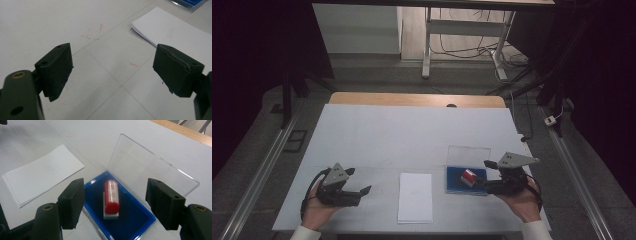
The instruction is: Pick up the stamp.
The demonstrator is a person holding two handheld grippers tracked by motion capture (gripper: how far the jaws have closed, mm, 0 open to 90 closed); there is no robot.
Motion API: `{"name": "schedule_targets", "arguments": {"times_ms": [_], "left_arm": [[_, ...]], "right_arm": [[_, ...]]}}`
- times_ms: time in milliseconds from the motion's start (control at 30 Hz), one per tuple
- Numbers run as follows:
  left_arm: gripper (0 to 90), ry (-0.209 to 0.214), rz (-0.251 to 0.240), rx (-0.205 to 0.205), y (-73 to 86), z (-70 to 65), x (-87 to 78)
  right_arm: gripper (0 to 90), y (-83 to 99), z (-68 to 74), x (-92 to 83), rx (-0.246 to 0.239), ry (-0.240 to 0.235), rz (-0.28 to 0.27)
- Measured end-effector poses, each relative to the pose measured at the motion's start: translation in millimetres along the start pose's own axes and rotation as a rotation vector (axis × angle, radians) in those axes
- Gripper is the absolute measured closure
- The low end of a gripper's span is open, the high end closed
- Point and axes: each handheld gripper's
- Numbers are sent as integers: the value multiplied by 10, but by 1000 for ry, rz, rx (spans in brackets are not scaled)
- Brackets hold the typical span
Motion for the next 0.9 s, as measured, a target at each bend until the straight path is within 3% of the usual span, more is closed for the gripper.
{"name": "schedule_targets", "arguments": {"times_ms": [267, 600, 900], "left_arm": [[163, -2, 5, 1, 0, -9, 4], [163, -9, 7, -2, 11, 13, -1], [163, -10, 15, -1, 14, 18, 17]], "right_arm": [[322, -99, 21, 195, 9, -22, 71], [370, -56, 17, 459, -9, 11, 177], [456, -4, -15, 493, -9, 13, 190]]}}
Point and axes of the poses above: each handheld gripper's, and its own axes: x roughly forward along the jaws, y roughly out of its underside, z roughly to its left, and after that the axes turned 13 degrees about x, right-handed
